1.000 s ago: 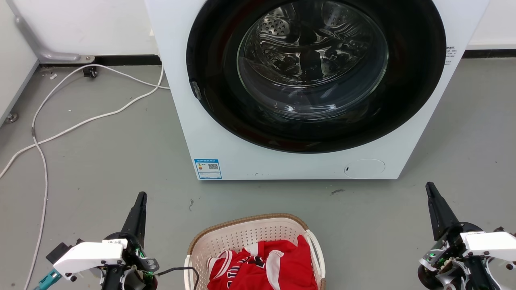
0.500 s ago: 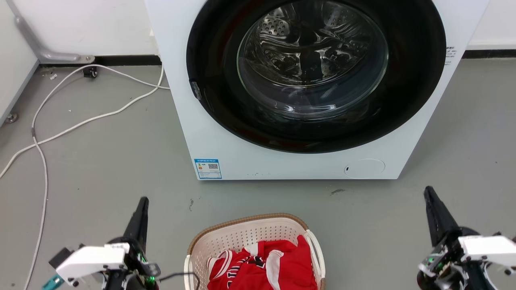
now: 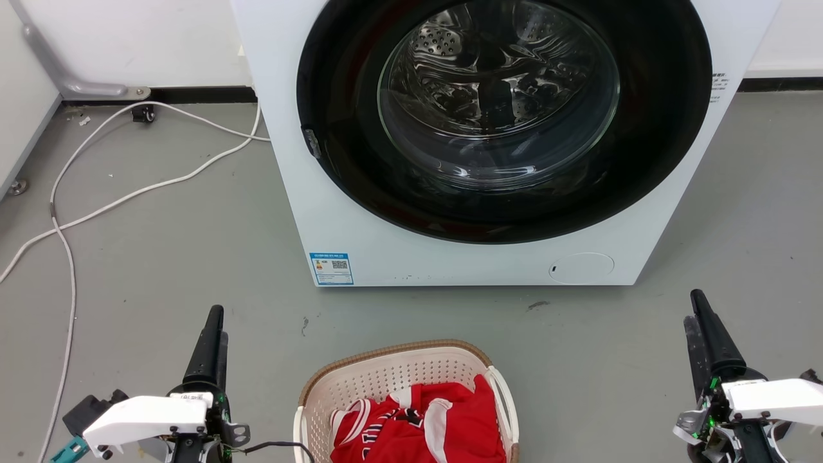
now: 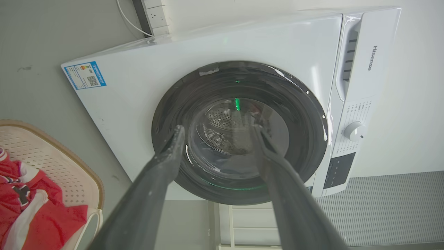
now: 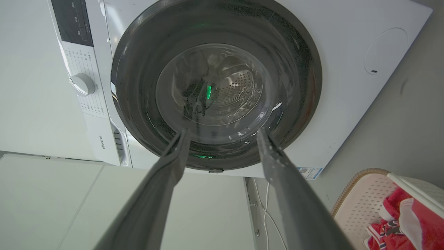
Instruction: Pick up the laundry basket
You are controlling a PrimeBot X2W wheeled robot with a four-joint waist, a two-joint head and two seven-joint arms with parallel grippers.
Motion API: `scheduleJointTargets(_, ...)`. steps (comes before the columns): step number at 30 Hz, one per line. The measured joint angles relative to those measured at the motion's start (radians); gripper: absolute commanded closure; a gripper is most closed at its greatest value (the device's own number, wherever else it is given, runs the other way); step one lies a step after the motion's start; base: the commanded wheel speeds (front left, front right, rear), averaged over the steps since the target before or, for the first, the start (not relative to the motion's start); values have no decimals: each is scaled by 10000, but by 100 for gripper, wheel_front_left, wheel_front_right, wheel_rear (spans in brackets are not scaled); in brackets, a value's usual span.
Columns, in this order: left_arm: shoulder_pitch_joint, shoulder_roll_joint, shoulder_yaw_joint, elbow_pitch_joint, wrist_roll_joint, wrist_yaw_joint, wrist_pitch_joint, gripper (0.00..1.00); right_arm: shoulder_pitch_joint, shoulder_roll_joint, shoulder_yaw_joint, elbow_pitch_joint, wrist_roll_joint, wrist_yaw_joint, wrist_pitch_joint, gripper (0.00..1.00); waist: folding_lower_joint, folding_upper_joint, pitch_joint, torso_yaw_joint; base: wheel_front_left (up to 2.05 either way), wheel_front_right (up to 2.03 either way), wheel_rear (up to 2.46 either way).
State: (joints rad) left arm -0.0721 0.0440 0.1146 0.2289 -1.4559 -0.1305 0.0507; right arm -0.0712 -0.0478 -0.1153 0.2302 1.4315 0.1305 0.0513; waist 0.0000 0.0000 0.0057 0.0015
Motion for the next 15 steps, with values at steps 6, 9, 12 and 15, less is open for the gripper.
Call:
scheduleJointTargets(6, 14, 0, -50, -307, 1223, 86, -257, 0, 40, 0, 148, -391, -1542, 0, -261, 0, 0, 0, 13, 10, 0, 0, 0)
scheduleJointTargets(9, 50, 0, -100, -443, 1835, 167, -382, 0, 117, 0, 224, -539, -2274, 0, -384, 0, 0, 0, 16, 13, 0, 0, 0)
scheduleJointTargets(12, 90, 2, -148, -571, 2406, 215, -510, 0, 123, 0, 314, -704, -3068, 0, -514, 0, 0, 0, 19, 16, 0, 0, 0)
scheduleJointTargets(15, 128, 4, -205, -669, 2947, 263, -631, 0, 169, 0, 403, -805, -3833, 0, -614, 0, 0, 0, 21, 23, 0, 0, 0)
